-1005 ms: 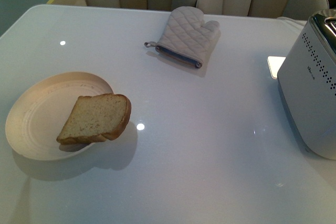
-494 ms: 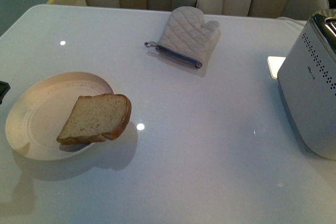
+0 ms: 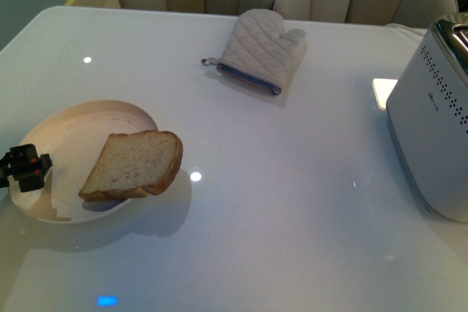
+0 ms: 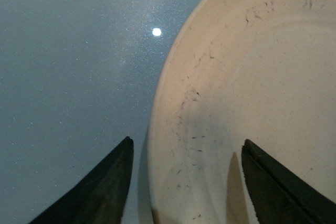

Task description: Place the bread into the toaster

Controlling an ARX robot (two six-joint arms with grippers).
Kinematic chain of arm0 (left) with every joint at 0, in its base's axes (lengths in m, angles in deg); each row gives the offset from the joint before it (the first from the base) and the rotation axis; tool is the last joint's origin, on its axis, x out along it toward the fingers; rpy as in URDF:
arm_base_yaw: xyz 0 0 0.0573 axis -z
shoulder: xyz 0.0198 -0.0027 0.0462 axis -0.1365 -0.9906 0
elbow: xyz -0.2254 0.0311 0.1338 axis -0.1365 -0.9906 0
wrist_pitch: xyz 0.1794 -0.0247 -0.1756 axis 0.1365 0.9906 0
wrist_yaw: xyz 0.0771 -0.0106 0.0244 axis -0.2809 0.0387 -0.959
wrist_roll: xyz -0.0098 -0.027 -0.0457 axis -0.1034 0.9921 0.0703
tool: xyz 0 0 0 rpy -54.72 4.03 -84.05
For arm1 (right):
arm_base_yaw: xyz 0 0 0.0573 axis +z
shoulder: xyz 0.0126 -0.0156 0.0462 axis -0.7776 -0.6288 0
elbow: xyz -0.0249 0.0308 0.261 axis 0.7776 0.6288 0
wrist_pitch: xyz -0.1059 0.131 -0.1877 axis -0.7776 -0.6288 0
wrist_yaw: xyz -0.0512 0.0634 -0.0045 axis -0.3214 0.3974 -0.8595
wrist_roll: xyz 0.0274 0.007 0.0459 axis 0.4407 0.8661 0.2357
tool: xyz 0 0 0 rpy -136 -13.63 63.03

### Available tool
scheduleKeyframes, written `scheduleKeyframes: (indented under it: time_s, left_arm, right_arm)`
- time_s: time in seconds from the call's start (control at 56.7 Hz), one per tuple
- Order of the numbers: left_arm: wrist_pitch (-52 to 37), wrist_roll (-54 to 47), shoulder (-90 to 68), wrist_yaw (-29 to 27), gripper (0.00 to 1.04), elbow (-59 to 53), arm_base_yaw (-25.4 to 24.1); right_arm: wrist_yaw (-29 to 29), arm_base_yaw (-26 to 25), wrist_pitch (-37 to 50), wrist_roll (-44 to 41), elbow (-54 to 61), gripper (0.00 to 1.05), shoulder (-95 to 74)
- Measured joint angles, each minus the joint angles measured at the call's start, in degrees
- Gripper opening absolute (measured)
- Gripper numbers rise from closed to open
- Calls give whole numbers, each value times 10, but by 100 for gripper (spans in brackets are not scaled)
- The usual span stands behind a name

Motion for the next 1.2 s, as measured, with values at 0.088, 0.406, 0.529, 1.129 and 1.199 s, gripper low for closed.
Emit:
scheduleKeyframes:
  time_s: [0.088,0.406,0.529,1.129,1.199]
  left_arm:
    - [-1,3,0,1,44,-4,2]
    - [-3,54,13,9,4,-34,23]
    - [3,78,21,1,4,-49,54]
    - [86,274,31,-88,4,-22,263]
    - [89,303,28,-96,4,-17,286]
  right_arm:
    - [0,0,0,0,0,96,0]
    - [0,0,0,0,0,96,0]
    - [0,0,0,0,0,96,0]
    - [0,0,0,0,0,96,0]
    - [0,0,0,0,0,96,0]
